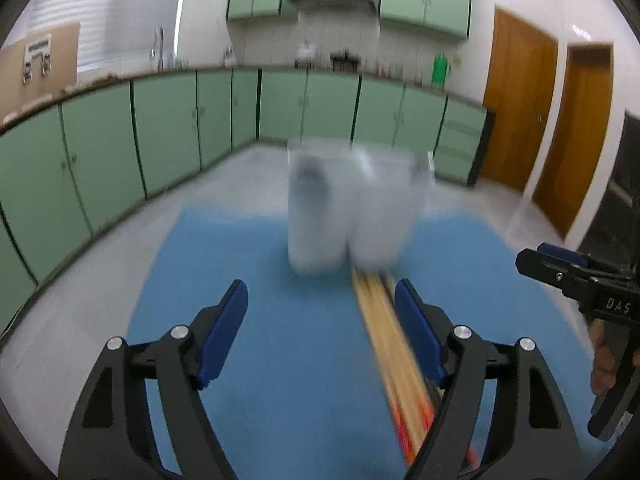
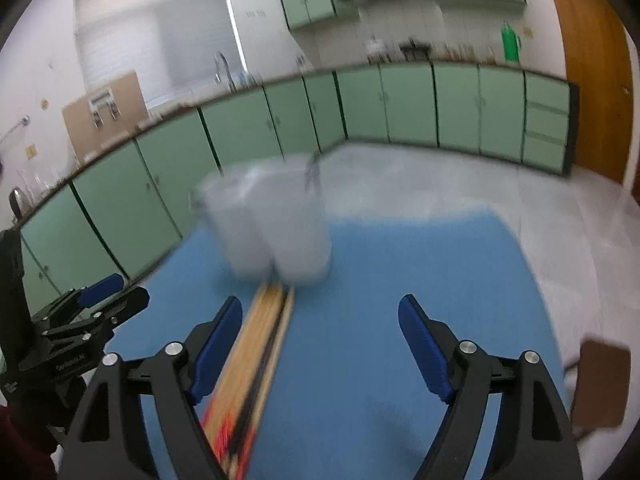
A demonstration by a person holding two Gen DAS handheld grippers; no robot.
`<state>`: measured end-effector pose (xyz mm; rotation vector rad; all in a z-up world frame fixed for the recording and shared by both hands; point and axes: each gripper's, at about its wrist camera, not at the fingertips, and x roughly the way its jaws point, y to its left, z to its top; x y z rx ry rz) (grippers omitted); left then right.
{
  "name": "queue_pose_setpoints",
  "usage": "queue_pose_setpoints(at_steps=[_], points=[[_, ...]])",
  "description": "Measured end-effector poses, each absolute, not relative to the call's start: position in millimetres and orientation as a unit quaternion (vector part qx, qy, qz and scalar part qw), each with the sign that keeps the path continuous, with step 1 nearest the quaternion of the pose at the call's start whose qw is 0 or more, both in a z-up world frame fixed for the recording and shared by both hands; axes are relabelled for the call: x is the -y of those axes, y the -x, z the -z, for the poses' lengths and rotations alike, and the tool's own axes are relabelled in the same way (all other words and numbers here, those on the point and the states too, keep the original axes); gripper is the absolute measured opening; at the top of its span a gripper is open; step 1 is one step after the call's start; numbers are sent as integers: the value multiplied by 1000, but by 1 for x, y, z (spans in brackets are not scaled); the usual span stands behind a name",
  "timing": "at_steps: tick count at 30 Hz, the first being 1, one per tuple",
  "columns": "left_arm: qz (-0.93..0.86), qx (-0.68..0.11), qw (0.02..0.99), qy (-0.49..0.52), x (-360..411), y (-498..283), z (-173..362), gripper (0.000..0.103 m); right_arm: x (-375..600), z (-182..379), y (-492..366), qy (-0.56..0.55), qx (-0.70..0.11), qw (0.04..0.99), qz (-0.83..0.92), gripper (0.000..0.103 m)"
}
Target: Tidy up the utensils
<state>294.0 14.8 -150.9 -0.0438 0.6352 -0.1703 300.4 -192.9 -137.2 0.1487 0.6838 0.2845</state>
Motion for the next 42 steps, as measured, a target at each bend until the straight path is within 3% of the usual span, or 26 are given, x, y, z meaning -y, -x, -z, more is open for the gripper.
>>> queue_pose_setpoints(at_steps=[7,12,23,29,31,33,37,39,42], points=[[54,-411,910,13,-31,-251,202,74,193,191,-243,-91,-408,900,-120,79],[54,-440,897,3,-37,-241,213,74,171,206,-222,-71,-430,890,-135,79],[60,-447,892,-15,-38,-241,218,80,150,218,-224,21,-435,895,-95,78],[59,-447,893,-15,-30,-234,219,80,167,215,-216,-16,-427,897,-112,77],[59,-447,893,-14,-28,-232,219,80,161,215,-213,-23,-422,896,-135,68],[60,-447,892,-14,-27,-233,218,80,153,219,-212,-15,-427,893,-143,49],[66,-448,891,-16,-21,-231,219,80,142,217,-210,3,-422,894,-150,31],[69,-449,891,-17,-18,-231,219,80,140,217,-213,5,-424,892,-154,17],[79,-449,890,-15,-10,-230,219,80,142,216,-214,-1,-427,891,-156,8]])
